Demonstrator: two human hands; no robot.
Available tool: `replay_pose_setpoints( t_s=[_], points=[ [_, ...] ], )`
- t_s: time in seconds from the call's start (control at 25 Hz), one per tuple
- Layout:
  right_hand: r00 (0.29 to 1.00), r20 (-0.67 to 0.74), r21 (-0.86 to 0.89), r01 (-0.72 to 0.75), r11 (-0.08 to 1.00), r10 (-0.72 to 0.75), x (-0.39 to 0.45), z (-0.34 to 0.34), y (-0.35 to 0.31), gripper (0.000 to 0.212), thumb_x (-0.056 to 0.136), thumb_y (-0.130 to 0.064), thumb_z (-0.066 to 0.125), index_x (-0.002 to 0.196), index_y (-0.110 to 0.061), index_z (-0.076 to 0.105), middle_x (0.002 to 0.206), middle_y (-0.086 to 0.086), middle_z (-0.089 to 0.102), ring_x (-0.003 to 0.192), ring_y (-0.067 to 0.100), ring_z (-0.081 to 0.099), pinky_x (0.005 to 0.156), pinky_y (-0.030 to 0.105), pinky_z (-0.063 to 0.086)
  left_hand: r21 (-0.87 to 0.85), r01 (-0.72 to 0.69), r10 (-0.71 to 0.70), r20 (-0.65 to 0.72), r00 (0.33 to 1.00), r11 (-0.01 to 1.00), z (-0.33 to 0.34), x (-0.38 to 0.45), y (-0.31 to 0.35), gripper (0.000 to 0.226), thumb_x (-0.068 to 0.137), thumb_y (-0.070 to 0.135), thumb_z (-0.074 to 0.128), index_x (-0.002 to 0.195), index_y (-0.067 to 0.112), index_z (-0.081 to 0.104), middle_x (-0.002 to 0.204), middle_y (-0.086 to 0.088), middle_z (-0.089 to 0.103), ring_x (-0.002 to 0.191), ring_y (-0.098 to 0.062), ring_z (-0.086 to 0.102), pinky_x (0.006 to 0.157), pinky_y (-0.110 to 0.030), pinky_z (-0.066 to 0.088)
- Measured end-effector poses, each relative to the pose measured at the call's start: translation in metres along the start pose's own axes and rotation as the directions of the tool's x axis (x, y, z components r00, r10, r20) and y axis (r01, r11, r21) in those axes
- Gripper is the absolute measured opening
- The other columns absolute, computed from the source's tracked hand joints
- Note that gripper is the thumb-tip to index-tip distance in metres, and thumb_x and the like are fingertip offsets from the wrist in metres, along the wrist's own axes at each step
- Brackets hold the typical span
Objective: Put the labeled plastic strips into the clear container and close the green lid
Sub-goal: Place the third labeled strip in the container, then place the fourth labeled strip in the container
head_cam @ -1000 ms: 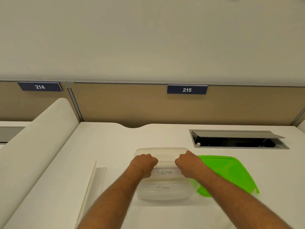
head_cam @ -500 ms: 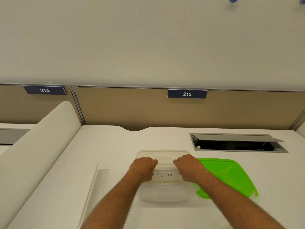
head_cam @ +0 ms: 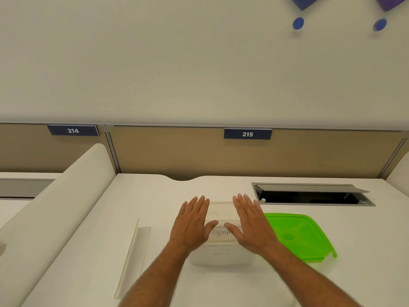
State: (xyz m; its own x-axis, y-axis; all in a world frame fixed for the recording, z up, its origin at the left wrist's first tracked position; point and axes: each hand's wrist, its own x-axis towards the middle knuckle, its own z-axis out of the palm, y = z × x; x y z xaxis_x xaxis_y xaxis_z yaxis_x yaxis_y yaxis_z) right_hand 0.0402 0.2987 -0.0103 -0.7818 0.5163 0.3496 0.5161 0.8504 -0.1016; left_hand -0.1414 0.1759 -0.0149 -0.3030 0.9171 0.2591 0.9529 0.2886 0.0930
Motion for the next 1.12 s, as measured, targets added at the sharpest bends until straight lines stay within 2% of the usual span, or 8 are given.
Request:
replay_pose_setpoints(
  t_s=[0.04,0.12,0.4,0.6,0.72,0.88,1.12],
  points=[
    [0.999,0.026,-0.010,-0.024,1.000,0.024,-0.004,0.000,-0.001,0.085,0.093,-0.068,0.027,0.155,-0.014,0.006,0.162,0.003,-0.002,0.151,0.020,-0.005,0.123,0.044,0.000,0.012,0.014,-0.014,-0.001,1.000,1.000,-0.002,-0.005,0.001,0.080,0.094,0.069,0.015,0.156,0.018,0.013,0.165,-0.002,0.012,0.152,-0.022,0.008,0.123,-0.042,0.007],
    [0.998,0.027,-0.051,-0.047,0.998,0.048,-0.012,-0.001,-0.004,0.089,0.091,-0.073,0.020,0.155,-0.017,-0.007,0.162,0.004,-0.015,0.149,0.019,-0.017,0.121,0.046,-0.005,0.034,0.027,-0.027,0.002,1.000,0.999,-0.004,-0.014,0.004,0.089,0.089,0.075,0.004,0.157,0.019,0.005,0.166,-0.002,0.001,0.152,-0.022,-0.002,0.123,-0.044,0.000],
    [0.994,0.076,-0.072,-0.069,0.995,0.074,-0.038,-0.004,-0.017,0.094,0.088,-0.077,0.019,0.154,-0.015,-0.006,0.163,0.010,-0.012,0.150,0.024,-0.014,0.119,0.053,0.001,0.053,0.085,-0.085,0.005,0.996,0.995,-0.006,-0.045,0.005,0.098,0.080,0.083,-0.004,0.154,0.020,-0.011,0.162,-0.002,-0.017,0.150,-0.024,-0.015,0.122,-0.049,-0.005],
    [0.996,0.080,-0.053,-0.023,0.998,0.028,-0.035,-0.004,-0.036,0.094,0.088,-0.077,0.019,0.154,-0.015,-0.007,0.162,0.010,-0.014,0.150,0.024,-0.016,0.119,0.051,-0.002,0.056,0.134,-0.134,-0.011,0.991,0.989,-0.014,-0.065,-0.007,0.099,0.082,0.082,0.003,0.156,0.017,-0.001,0.163,-0.005,-0.007,0.151,-0.028,-0.007,0.120,-0.051,-0.005],
    [0.997,0.077,-0.014,0.021,1.000,-0.020,-0.029,-0.002,-0.055,0.093,0.088,-0.076,0.020,0.154,-0.016,-0.007,0.163,0.009,-0.012,0.150,0.024,-0.015,0.119,0.050,-0.004,0.090,0.183,-0.184,-0.006,0.983,0.979,-0.018,-0.078,-0.022,0.099,0.082,0.083,0.003,0.156,0.017,-0.003,0.163,-0.005,-0.008,0.150,-0.028,-0.009,0.119,-0.050,-0.008],
    [0.991,0.095,0.000,0.097,0.995,-0.097,-0.020,0.006,-0.082,0.091,0.090,-0.075,0.019,0.154,-0.017,-0.009,0.163,0.008,-0.014,0.150,0.022,-0.017,0.119,0.050,-0.003,0.120,0.256,-0.256,-0.008,0.967,0.959,-0.025,-0.097,-0.046,0.099,0.082,0.081,0.004,0.156,0.014,0.001,0.164,-0.008,-0.003,0.151,-0.030,-0.004,0.120,-0.051,0.000],
    [0.971,0.125,0.046,0.200,0.979,-0.204,-0.001,0.022,-0.126,0.091,0.089,-0.077,0.017,0.153,-0.020,-0.015,0.162,0.004,-0.019,0.149,0.020,-0.020,0.119,0.047,-0.008,0.156,0.373,-0.379,0.011,0.925,0.915,-0.031,-0.123,-0.080,0.104,0.075,0.082,-0.008,0.155,0.016,-0.010,0.164,-0.008,-0.010,0.151,-0.029,-0.010,0.120,-0.048,-0.006]
  ],
)
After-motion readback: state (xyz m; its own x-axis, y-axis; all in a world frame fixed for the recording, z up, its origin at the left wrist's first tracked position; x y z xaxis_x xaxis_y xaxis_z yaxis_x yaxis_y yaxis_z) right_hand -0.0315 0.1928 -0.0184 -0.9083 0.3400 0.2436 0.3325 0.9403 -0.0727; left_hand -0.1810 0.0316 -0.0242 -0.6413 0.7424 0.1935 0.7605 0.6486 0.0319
